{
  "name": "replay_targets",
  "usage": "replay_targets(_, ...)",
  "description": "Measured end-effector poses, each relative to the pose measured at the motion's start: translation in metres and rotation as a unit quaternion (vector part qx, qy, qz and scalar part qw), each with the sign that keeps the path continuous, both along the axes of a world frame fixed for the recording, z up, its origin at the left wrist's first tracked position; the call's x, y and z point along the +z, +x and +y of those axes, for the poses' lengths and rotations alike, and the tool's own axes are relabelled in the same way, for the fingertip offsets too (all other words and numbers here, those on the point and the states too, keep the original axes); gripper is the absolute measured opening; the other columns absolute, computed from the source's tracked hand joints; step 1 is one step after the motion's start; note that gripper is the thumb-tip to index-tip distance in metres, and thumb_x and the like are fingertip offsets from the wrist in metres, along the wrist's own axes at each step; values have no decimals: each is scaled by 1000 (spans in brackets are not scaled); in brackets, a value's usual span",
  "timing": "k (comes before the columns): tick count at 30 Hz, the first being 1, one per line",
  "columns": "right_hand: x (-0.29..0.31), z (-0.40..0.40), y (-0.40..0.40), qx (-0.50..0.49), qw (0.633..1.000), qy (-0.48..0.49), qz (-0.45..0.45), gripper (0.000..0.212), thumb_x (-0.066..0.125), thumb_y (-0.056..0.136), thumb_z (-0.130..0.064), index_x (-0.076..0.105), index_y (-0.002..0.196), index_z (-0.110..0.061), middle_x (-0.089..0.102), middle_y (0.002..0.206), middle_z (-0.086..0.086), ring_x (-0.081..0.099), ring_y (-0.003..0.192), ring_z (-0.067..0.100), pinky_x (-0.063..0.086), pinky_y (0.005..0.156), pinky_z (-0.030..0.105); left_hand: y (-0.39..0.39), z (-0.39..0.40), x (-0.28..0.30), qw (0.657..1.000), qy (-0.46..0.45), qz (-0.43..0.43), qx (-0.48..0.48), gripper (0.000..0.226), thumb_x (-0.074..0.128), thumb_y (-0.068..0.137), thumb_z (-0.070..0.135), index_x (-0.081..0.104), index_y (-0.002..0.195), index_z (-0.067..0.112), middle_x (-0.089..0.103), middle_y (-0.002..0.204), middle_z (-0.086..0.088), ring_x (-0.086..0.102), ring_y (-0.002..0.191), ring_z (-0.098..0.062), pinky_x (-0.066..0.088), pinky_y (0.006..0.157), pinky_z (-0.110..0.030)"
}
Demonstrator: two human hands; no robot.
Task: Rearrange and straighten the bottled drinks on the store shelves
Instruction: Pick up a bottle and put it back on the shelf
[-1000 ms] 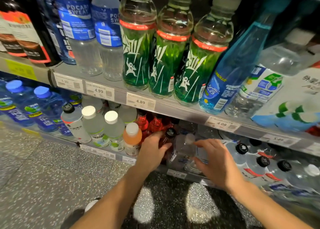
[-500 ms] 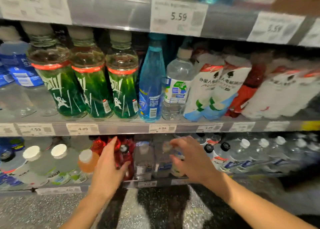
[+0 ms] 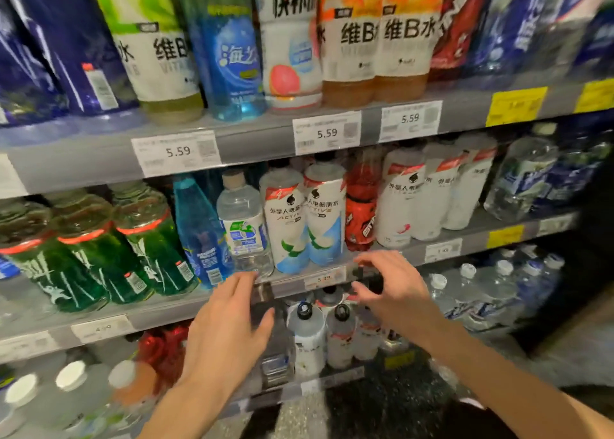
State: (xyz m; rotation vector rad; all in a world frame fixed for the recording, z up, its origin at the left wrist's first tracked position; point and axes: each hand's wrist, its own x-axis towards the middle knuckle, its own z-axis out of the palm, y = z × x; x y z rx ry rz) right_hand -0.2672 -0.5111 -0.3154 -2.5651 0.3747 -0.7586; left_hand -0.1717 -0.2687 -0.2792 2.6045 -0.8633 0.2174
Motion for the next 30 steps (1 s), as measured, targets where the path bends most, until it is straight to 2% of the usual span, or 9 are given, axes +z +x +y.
replay_targets(2, 11, -16, -5, -5, 1000, -9, 9, 33, 70, 79, -25, 67, 111, -17, 66, 102, -7, 58, 99, 11, 44, 93, 22, -3, -19, 9, 1000, 23, -13, -13, 58, 64, 87, 44, 45, 140, 26, 53, 135, 10, 54, 123, -14, 51, 89, -30)
replay_targets(5, 24, -35, -12, -24, 999, 13, 32, 35, 71, 84, -25, 66, 118, -21, 63, 111, -11, 51, 110, 6, 29, 93, 11, -7, -44, 20, 996, 68, -39, -32, 56, 70, 81, 43, 55, 131, 22, 60, 127, 6, 62, 111, -17, 55, 80, -32)
replay_targets(7, 29, -44, -15, -29, 999, 12, 29, 36, 72, 83, -25, 65, 119, -22, 64, 114, -9, 52, 113, 8, 33, 97, 16, -8, -59, 24, 994, 83, -52, -38, 55, 72, 79, 43, 58, 127, 21, 62, 123, 4, 63, 107, -18, 55, 78, -33)
replay_targets(14, 45, -69, -16, -12, 998, 24, 58, 43, 68, 88, -31, 59, 128, -21, 61, 122, -8, 51, 117, 12, 38, 94, 23, -19, -102, 35, 993, 76, -58, -65, 53, 58, 89, 47, 47, 137, 26, 51, 137, 9, 54, 122, -17, 48, 94, -32)
replay_targets(20, 73, -69, -5, 15, 998, 58, 25, 48, 68, 89, -39, 54, 133, -27, 54, 112, -18, 54, 97, 1, 50, 88, 29, -18, -115, 41, 992, 72, -66, -76, 51, 53, 91, 49, 45, 137, 27, 47, 140, 11, 50, 125, -12, 44, 100, -30)
replay_targets(23, 93, -63, 11, 29, 998, 61, -4, 56, 66, 90, -39, 47, 142, -27, 54, 130, -15, 59, 90, 0, 50, 88, 28, -18, -112, 43, 992, 73, -70, -73, 49, 52, 92, 49, 44, 135, 28, 45, 141, 12, 49, 125, -13, 44, 100, -30)
replay_targets(25, 106, -59, 26, 21, 998, 51, -23, 49, 66, 90, -39, 52, 134, -20, 60, 123, -7, 63, 78, 6, 53, 83, 34, -17, -108, 45, 992, 72, -71, -71, 49, 52, 92, 49, 43, 136, 28, 44, 142, 12, 48, 126, -12, 44, 100, -30)
replay_targets(27, 116, -57, 41, -7, 999, 30, -14, 31, 65, 90, -41, 55, 104, -16, 59, 94, -2, 59, 75, 16, 51, 74, 37, -17, -103, 47, 992, 73, -75, -72, 51, 52, 92, 50, 43, 137, 28, 44, 143, 12, 47, 127, -11, 43, 101, -29)
replay_targets(30, 122, -55, 55, -46, 998, 25, 24, 34, 63, 91, -48, 50, 87, -16, 53, 86, 0, 54, 82, 23, 46, 69, 37, -18, -96, 50, 991, 73, -83, -75, 51, 51, 92, 51, 43, 137, 28, 45, 142, 12, 48, 127, -11, 42, 101, -27)
